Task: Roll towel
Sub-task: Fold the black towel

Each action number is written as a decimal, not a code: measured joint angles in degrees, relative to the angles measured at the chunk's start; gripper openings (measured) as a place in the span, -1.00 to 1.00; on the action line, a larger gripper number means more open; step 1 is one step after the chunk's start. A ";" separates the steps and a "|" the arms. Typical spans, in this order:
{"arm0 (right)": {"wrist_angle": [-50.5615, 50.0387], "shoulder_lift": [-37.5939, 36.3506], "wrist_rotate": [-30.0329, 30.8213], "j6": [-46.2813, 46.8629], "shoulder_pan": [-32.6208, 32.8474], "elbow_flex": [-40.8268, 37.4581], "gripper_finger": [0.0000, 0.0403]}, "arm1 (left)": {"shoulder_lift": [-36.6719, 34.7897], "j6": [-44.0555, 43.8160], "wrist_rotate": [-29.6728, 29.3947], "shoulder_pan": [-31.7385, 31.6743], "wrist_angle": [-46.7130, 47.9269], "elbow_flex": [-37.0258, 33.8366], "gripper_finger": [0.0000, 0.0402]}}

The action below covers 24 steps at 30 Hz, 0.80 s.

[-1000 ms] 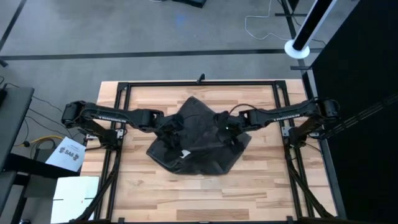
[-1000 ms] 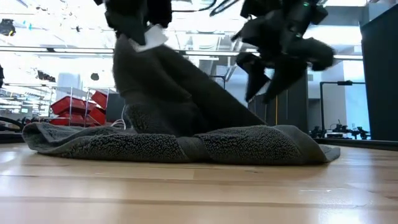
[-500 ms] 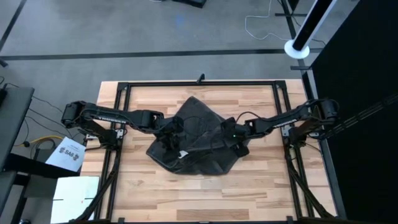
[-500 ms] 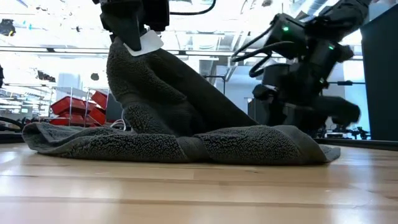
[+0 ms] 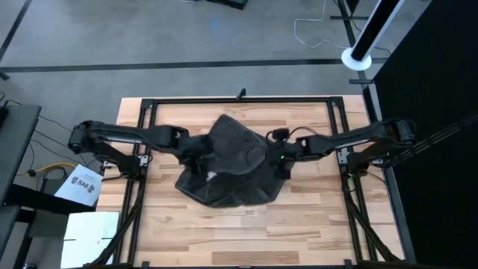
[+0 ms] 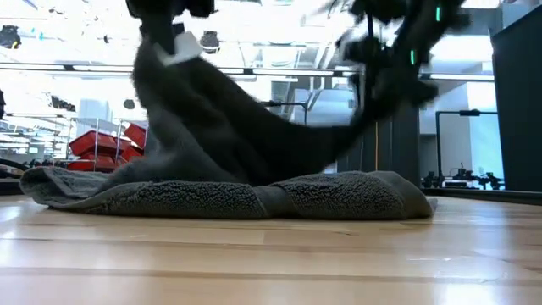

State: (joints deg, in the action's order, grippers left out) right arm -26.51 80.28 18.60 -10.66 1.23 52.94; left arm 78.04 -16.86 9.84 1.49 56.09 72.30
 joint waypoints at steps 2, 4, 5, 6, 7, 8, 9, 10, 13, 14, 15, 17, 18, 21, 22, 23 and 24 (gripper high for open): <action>-5.71 -4.49 3.46 1.71 0.93 5.73 -0.99 | -2.06 0.86 -5.55 -0.37 2.63 4.14 -0.91; -11.20 -9.05 7.70 2.99 2.36 11.87 -0.99 | -3.80 2.49 -10.76 -0.40 4.57 9.04 -0.91; -13.26 -11.07 9.88 3.17 3.25 15.17 -0.99 | -4.46 3.54 -12.99 -0.38 5.17 11.80 -0.91; -14.84 -12.67 11.82 3.20 4.49 18.36 -0.99 | -5.15 4.61 -15.38 -0.38 5.31 14.49 -0.91; -16.17 -13.65 13.71 3.21 5.69 21.83 -1.00 | -5.51 5.77 -17.40 -0.38 5.29 17.26 -0.91; -16.76 -14.48 15.20 3.21 6.86 25.26 -1.00 | -5.87 6.88 -18.83 -0.38 4.93 20.06 -0.91; -17.33 -14.96 16.10 3.28 8.42 28.70 -1.00 | -6.26 8.09 -19.76 -0.38 4.14 22.90 -0.91; -17.70 -15.06 16.71 3.48 9.89 32.23 -1.00 | -6.38 9.32 -20.40 -0.41 3.31 25.81 -0.91; -15.80 -14.15 19.49 3.72 15.11 41.97 -1.00 | -6.54 12.85 -20.46 -0.10 -1.52 33.61 -0.91; -14.60 -13.43 20.65 2.90 17.13 45.00 -1.00 | -6.54 13.92 -20.43 0.31 -3.42 35.84 -0.91; -12.80 -12.58 21.33 1.38 19.10 47.63 -1.00 | -6.54 14.90 -20.41 0.81 -5.46 37.81 -0.91; -7.74 -10.62 22.07 -3.62 23.24 52.24 -1.00 | -6.54 16.70 -20.36 2.01 -9.63 40.80 -0.91; -4.70 -9.51 22.08 -6.80 25.15 54.31 -1.00 | -6.52 17.45 -20.29 2.68 -11.65 42.02 -0.91; 4.22 -5.54 22.10 -17.15 30.42 60.40 -1.00 | -6.43 19.43 -16.78 4.80 -19.86 43.69 -0.91; 6.62 -4.05 22.10 -20.45 31.98 62.51 -1.00 | -6.36 20.00 -14.52 5.48 -23.37 43.73 -0.91; 8.74 -2.53 22.09 -23.67 33.43 64.58 -1.00 | -6.18 20.49 -12.09 6.09 -26.75 43.74 -0.91; 10.40 -0.97 21.74 -26.55 34.71 66.69 -1.00 | -5.75 20.93 -9.81 6.67 -30.25 43.75 -0.91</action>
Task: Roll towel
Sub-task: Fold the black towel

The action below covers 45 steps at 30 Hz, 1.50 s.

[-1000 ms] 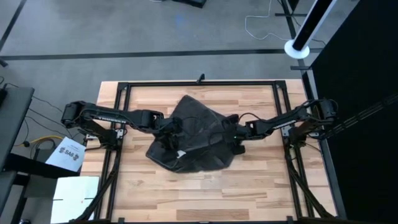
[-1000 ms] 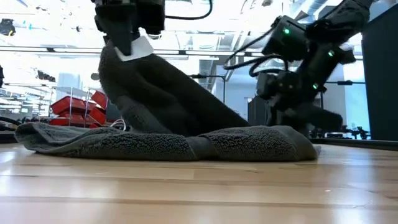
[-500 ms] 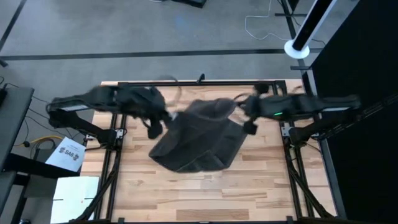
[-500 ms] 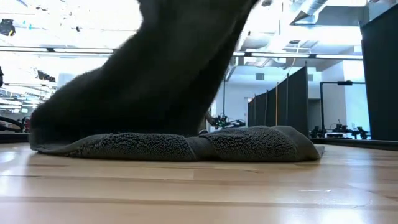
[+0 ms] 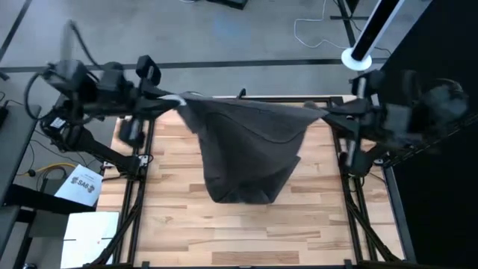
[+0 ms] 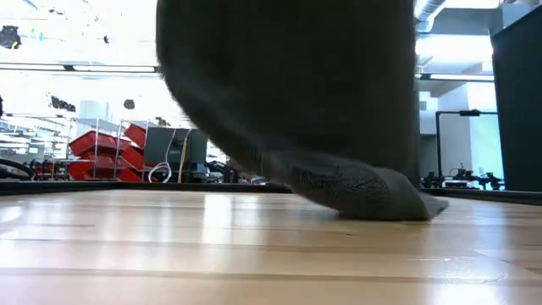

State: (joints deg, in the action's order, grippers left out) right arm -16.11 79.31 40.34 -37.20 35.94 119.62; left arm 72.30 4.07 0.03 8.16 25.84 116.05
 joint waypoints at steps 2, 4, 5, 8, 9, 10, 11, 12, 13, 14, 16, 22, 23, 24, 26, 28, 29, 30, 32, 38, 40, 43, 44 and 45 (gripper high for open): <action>2.34 3.31 -4.09 -4.42 1.93 4.46 -1.00 | 1.11 0.25 4.03 0.94 -7.17 0.04 -0.91; 3.09 6.83 -10.83 -8.00 3.27 9.23 -1.00 | 2.62 0.08 8.51 1.78 -14.23 0.04 -0.91; 3.09 8.67 -13.46 -9.67 3.68 11.72 -1.00 | 3.55 -0.19 10.95 2.03 -17.77 0.14 -0.91; 8.49 12.04 -16.60 -15.26 4.64 14.31 -1.00 | 7.31 -1.53 18.23 2.46 -26.55 2.55 -0.91; 11.79 11.98 -16.79 -17.93 5.04 13.31 -1.00 | 8.58 -2.20 20.13 2.48 -28.44 3.94 -0.91; 13.60 12.18 -16.97 -19.34 5.52 13.03 -1.00 | 10.06 -2.98 21.54 2.52 -30.01 5.70 -0.91; 14.87 12.27 -17.04 -20.12 5.60 13.36 -1.00 | 11.48 -3.74 23.13 2.54 -31.35 7.53 -0.91; 15.23 12.57 -17.39 -20.13 5.60 13.86 -1.00 | 12.89 -4.20 24.23 2.54 -32.09 9.58 -0.91; 15.29 12.65 -18.23 -19.47 5.43 14.65 -1.00 | 14.31 -4.41 25.38 2.52 -32.15 11.81 -0.91; 15.19 12.77 -18.81 -18.61 5.16 15.24 -1.00 | 15.69 -4.51 26.20 2.54 -32.09 13.98 -0.91; 15.62 12.66 -20.18 -16.99 4.92 15.28 -1.00 | 18.11 -4.51 27.41 2.52 -31.01 18.23 -0.91; 17.21 11.79 -16.97 -15.79 0.97 15.27 -1.00 | 16.77 2.00 24.08 -2.58 -27.89 17.76 -0.91; 17.30 11.21 -13.27 -15.35 -0.62 15.27 -1.00 | 16.05 4.43 21.43 -3.97 -24.04 18.21 -0.91; 16.65 10.59 -8.39 -14.36 -2.42 15.27 -1.00 | 15.35 6.93 18.08 -5.57 -20.24 18.62 -0.91; 11.44 9.39 1.70 -9.33 -7.66 15.35 -1.00 | 14.09 9.97 10.34 -9.60 -11.39 18.91 -0.91; 0.04 8.63 6.63 0.55 -14.83 15.39 -1.00 | 13.52 10.83 3.34 -14.05 -1.69 18.92 -0.91; -7.00 8.32 6.97 6.94 -18.57 15.38 -1.00 | 13.51 11.00 0.02 -16.46 3.85 18.91 -0.91; -14.52 8.09 6.68 14.12 -22.20 15.32 -1.00 | 13.61 10.87 -2.93 -18.93 9.37 18.86 -0.91; -30.08 8.20 3.63 28.04 -29.70 15.13 -1.00 | 14.65 9.62 -6.92 -23.63 20.62 18.56 -0.91; -58.30 9.68 -0.02 45.79 -48.39 9.42 -1.00 | 17.81 9.38 -14.54 -35.02 41.07 11.99 -0.91; -59.65 10.13 -0.44 46.02 -52.73 4.43 -1.00 | 19.28 11.68 -18.82 -37.35 42.14 7.33 -0.91; -56.70 10.27 -0.96 43.79 -57.44 -4.32 -1.00 | 20.66 16.77 -24.21 -39.66 38.93 -0.44 -0.91; -55.57 10.26 -0.94 42.38 -59.11 -6.77 -1.00 | 20.69 18.50 -24.83 -40.62 36.41 -2.82 -0.91; -54.55 10.20 -0.97 41.10 -60.49 -9.27 -1.00 | 20.67 20.02 -24.96 -41.66 33.82 -5.20 -0.91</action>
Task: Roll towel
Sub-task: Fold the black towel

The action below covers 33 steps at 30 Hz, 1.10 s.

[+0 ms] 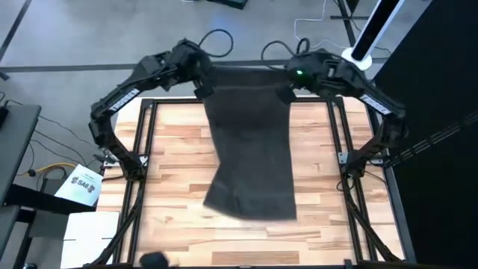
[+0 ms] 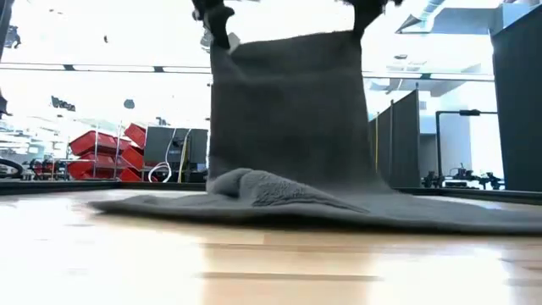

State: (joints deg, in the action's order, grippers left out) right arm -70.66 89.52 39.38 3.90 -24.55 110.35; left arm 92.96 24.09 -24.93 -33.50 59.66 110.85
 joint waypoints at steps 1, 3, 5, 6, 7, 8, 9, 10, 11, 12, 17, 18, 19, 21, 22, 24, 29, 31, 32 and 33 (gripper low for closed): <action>1.13 0.00 -0.04 -1.11 -0.99 -2.59 -1.00 | -0.02 1.36 0.00 -0.76 -2.58 -2.41 -0.91; 2.83 0.01 -0.02 -2.54 -2.04 -7.30 -1.00 | 0.11 4.04 -0.40 -1.43 -6.10 -6.76 -0.91; 2.87 0.06 -0.04 -2.82 -2.19 -9.52 -1.00 | 0.33 5.60 -0.83 -1.47 -6.55 -8.55 -0.91; 2.47 0.00 -0.24 -2.82 -1.84 -9.71 -1.00 | 0.31 5.47 -0.81 -1.13 -5.62 -8.49 -0.91; 1.71 -0.24 -1.04 -2.82 -0.97 -9.59 -1.00 | 0.07 4.56 -0.83 -0.34 -4.06 -7.88 -0.91; 0.51 -0.83 -2.78 -2.78 0.39 -9.23 -1.00 | -0.40 2.95 -0.45 0.66 -0.85 -7.04 -0.91; -0.62 -1.62 -4.90 -2.87 1.89 -8.86 -1.00 | -0.88 1.01 0.91 1.99 3.16 -5.95 -0.91; -1.50 -2.59 -7.36 -3.68 3.80 -8.24 -1.00 | -1.34 -1.43 3.41 3.56 7.08 -4.46 -0.91; -1.81 -3.85 -10.21 -4.92 5.91 -7.42 -1.00 | -1.86 -3.95 6.51 5.12 10.51 -2.52 -0.91; -1.92 -5.42 -13.71 -6.64 7.95 -6.32 -1.00 | -2.68 -6.74 10.68 6.82 12.98 -0.48 -0.91; 2.68 -15.64 -34.94 -12.20 17.63 -0.16 -1.00 | -7.41 -19.73 39.55 15.26 12.23 9.53 -0.91; 5.49 -17.76 -39.63 -11.26 18.77 0.97 -1.00 | -8.14 -22.07 43.65 16.66 9.56 11.26 -0.91; 9.15 -19.93 -44.55 -9.74 19.71 1.80 -1.00 | -8.92 -24.09 47.06 17.96 6.31 12.66 -0.91; 19.91 -23.69 -54.26 -6.63 21.56 2.29 -1.00 | -10.59 -24.89 53.38 20.41 -2.11 15.04 -0.91; 25.29 -24.86 -57.21 -5.86 22.64 2.29 -1.00 | -11.34 -23.74 55.95 21.46 -7.42 15.83 -0.91; 33.71 -25.72 -60.59 -5.97 24.94 2.08 -1.00 | -12.26 -20.70 59.17 22.92 -17.50 16.26 -0.91; 42.84 -21.46 -60.62 -9.84 28.82 1.87 -1.00 | -13.88 -15.91 62.20 23.22 -28.69 16.14 -0.91; 43.29 -19.44 -54.73 -11.47 27.25 1.99 -1.00 | -14.19 -14.07 60.00 21.16 -28.29 16.25 -0.91; 43.00 -18.59 -51.23 -11.80 25.99 2.02 -1.00 | -14.27 -12.97 57.25 20.03 -27.28 16.31 -0.91; 42.38 -17.90 -47.72 -11.40 24.65 2.02 -1.00 | -14.23 -12.06 53.29 18.84 -25.51 16.32 -0.91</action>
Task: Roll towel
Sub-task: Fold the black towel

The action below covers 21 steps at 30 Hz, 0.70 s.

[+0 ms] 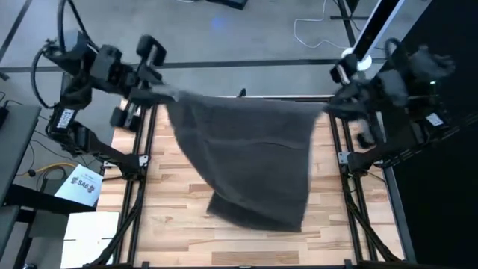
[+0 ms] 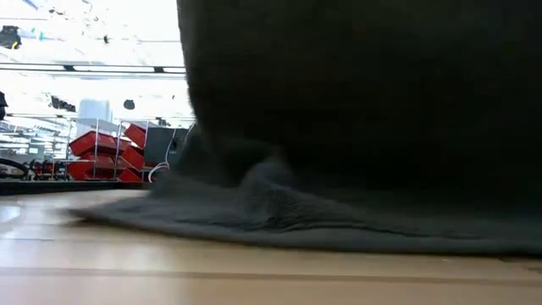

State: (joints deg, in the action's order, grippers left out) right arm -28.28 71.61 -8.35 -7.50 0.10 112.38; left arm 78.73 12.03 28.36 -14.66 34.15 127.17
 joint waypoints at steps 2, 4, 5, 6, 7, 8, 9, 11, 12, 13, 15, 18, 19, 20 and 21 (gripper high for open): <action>-2.11 1.09 8.15 2.25 -3.14 -0.02 -1.00 | 0.42 2.02 -10.09 -2.56 4.65 0.00 -0.91; -4.72 1.93 16.13 4.69 -6.62 -0.04 -1.00 | 1.56 3.48 -21.69 -4.63 10.35 -0.04 -0.91; -6.13 2.13 19.14 5.68 -8.90 -0.04 -1.00 | 2.14 4.55 -27.29 -5.91 13.00 -0.08 -0.91; -7.96 2.38 21.31 6.42 -11.27 -0.02 -1.00 | 2.67 5.55 -32.89 -7.40 15.85 -0.20 -0.91; -10.51 2.75 22.85 7.33 -13.74 0.06 -1.00 | 3.60 6.37 -38.12 -8.61 18.71 -0.20 -0.91; -13.42 3.44 23.61 8.54 -16.12 0.07 -1.00 | 4.40 6.96 -42.64 -9.60 20.42 -0.18 -0.91; -16.40 4.22 24.55 9.75 -18.33 0.09 -1.00 | 5.29 7.25 -46.64 -10.57 22.27 -0.16 -0.91; -21.35 6.12 26.38 11.71 -21.78 -0.05 -1.00 | 7.21 7.50 -52.52 -11.64 26.01 -0.15 -0.91; -23.17 7.17 26.39 11.90 -22.51 -0.22 -1.00 | 8.25 7.66 -53.89 -11.67 27.80 -0.16 -0.91; -23.67 7.79 24.53 11.51 -22.45 -0.35 -1.00 | 8.80 7.68 -52.73 -11.10 29.05 -0.24 -0.91; -22.79 7.83 16.77 10.16 -21.50 0.02 -1.00 | 9.19 7.31 -47.49 -9.38 30.52 -0.37 -0.91; -21.49 6.29 -1.69 7.34 -18.58 2.94 -1.00 | 7.13 5.02 -30.39 -5.63 31.07 -0.15 -0.91; -21.31 5.67 -8.24 6.41 -17.25 3.75 -1.00 | 6.09 4.11 -22.39 -4.63 31.20 -0.15 -0.91; -21.09 5.25 -14.63 5.79 -15.67 4.50 -1.00 | 5.19 2.69 -14.51 -3.55 30.94 -0.15 -0.91; -19.74 4.89 -20.05 5.79 -13.76 5.06 -1.00 | 4.45 0.52 -7.47 -2.40 29.46 -0.15 -0.91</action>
State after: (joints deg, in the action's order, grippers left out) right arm -48.01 76.50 -28.40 -1.71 -13.66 117.44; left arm 83.18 12.55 20.89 -17.06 63.61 127.02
